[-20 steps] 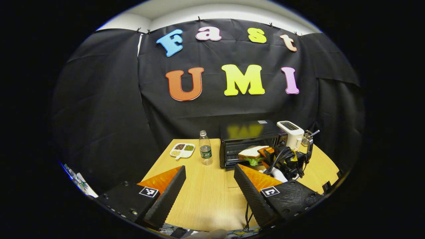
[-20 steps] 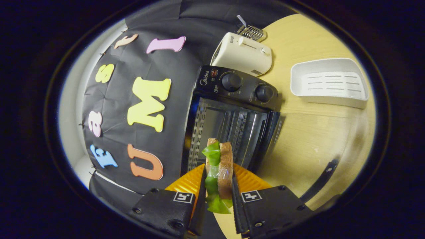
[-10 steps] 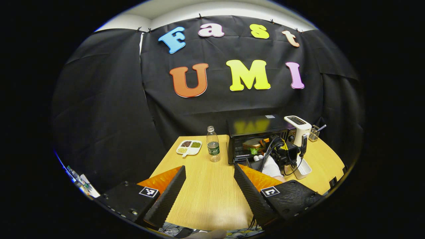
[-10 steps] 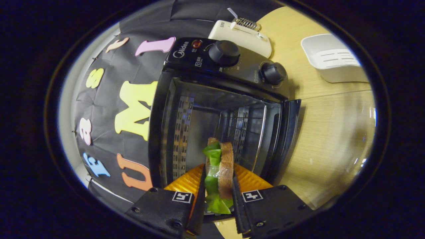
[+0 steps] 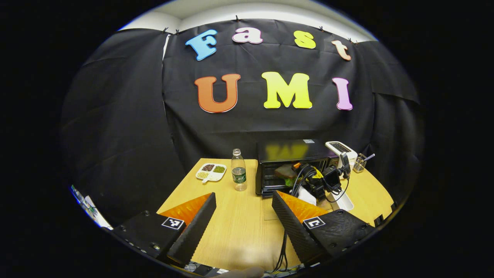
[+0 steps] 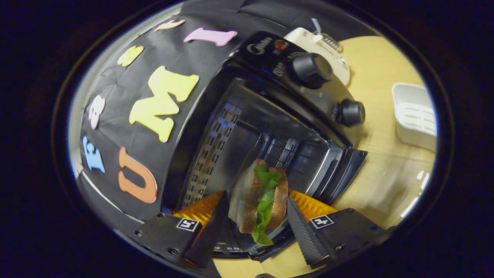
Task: Open the electric oven with the left hand, put the food in, and close the electric oven.
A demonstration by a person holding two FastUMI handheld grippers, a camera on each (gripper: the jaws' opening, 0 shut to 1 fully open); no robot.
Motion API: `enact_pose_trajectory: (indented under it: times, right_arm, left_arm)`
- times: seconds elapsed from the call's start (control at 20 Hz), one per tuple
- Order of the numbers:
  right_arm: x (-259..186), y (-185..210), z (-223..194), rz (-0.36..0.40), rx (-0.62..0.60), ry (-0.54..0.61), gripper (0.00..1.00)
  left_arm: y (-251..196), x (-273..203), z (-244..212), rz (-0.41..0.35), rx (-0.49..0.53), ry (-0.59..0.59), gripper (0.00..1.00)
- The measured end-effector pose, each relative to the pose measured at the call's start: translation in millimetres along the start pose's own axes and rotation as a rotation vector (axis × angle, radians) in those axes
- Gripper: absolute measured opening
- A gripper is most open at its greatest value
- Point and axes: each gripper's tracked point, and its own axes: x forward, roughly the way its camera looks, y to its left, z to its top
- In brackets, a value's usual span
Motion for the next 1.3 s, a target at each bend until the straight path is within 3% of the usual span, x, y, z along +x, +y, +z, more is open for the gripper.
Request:
enact_pose_trajectory:
  times: [0.05, 0.1, 0.3, 0.6, 0.7, 0.75, 0.8, 0.95, 1.0, 1.05, 1.1, 1.15, 1.3]
  right_arm:
    - [-5, 2, -5, -0.014, -0.056, 0.020, 0.83]
    - [-10, 2, -7, -0.019, -0.114, 0.033, 1.00]
    - [-31, -15, -4, -0.051, -0.286, 0.071, 1.00]
    - [-73, -29, 43, -0.074, -0.393, 0.052, 1.00]
    - [-102, -31, 55, -0.068, -0.460, 0.064, 1.00]
    - [-118, -29, 62, -0.063, -0.490, 0.070, 0.88]
    - [-135, -27, 69, -0.050, -0.523, 0.079, 1.00]
    - [-186, -20, 87, -0.017, -0.656, 0.110, 1.00]
    - [-203, -21, 99, -0.023, -0.702, 0.099, 0.88]
    - [-219, -20, 105, -0.009, -0.742, 0.103, 1.00]
    - [-235, -19, 113, 0.001, -0.778, 0.105, 0.89]
    - [-252, -19, 122, 0.008, -0.812, 0.098, 1.00]
    - [-296, -25, 156, 0.025, -0.864, 0.067, 1.00]
  left_arm:
    - [-1, 0, 2, 0.003, -0.003, -0.006, 0.96]
    - [-2, 0, 4, 0.007, -0.004, -0.013, 0.96]
    - [-5, -2, 6, 0.006, -0.008, -0.028, 0.96]
    - [-1, -7, 6, 0.032, -0.018, -0.051, 0.96]
    - [-2, -9, 1, 0.039, -0.020, -0.052, 0.96]
    - [-3, -10, 2, 0.044, -0.015, -0.059, 0.96]
    - [-5, -9, 0, 0.044, -0.011, -0.063, 0.96]
    - [-18, -6, -11, 0.040, -0.006, -0.058, 0.96]
    - [-25, -4, -16, 0.031, -0.005, -0.056, 0.96]
    - [-32, -3, -22, 0.028, 0.004, -0.053, 0.96]
    - [-38, 0, -28, 0.027, 0.013, -0.049, 0.96]
    - [-46, 2, -34, 0.018, 0.016, -0.043, 0.96]
    - [-71, 11, -50, -0.003, 0.017, -0.018, 0.96]
